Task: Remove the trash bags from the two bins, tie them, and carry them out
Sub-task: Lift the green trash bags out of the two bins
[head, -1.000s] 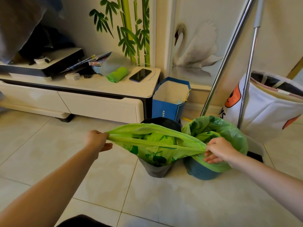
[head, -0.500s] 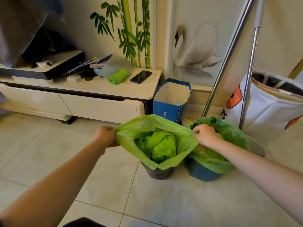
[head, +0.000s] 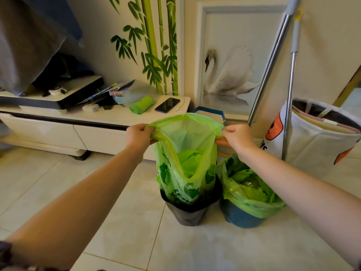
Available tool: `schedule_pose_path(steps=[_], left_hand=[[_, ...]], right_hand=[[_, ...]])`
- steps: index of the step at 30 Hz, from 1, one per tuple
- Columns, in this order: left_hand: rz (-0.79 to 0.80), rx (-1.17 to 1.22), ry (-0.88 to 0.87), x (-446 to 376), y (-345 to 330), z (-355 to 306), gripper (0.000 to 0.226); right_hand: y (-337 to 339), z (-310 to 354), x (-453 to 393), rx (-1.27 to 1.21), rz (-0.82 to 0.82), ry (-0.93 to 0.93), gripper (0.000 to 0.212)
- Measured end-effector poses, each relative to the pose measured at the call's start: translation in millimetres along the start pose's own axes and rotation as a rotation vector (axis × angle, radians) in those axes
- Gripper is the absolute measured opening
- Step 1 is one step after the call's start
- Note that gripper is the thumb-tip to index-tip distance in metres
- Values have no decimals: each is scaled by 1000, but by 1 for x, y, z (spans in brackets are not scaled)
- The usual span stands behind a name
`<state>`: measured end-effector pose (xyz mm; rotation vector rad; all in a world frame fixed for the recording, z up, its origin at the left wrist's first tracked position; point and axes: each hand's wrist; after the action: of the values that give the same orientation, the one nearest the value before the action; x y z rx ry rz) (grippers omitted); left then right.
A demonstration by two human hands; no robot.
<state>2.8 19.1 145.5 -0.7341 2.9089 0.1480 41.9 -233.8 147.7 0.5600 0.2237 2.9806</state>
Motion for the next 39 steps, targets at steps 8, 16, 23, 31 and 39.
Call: schedule_pose_path(steps=[8, 16, 23, 31, 39], left_hand=[[-77, -16, -129, 14, 26, -60, 21], [-146, 12, -279, 56, 46, -128, 21], [-145, -4, -330, 103, 61, -170, 18], [-153, -19, -218, 150, 83, -151, 20], [-30, -120, 57, 165, 99, -56, 12]], right_hand=[[23, 47, 48, -116, 22, 144, 12], [57, 80, 114, -153, 24, 322, 21], [85, 87, 172, -157, 52, 395, 19], [104, 49, 211, -25, 69, 343, 18], [90, -40, 183, 326, 182, 54, 14]])
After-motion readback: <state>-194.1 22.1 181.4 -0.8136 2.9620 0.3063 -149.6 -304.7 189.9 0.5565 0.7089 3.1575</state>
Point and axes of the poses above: each hand's wrist, its own x-axis away from the middle knuckle, its own y-axis out of the back of the hand, z = x × y, and after that the axes turned 13 degrees about -y, right-handed
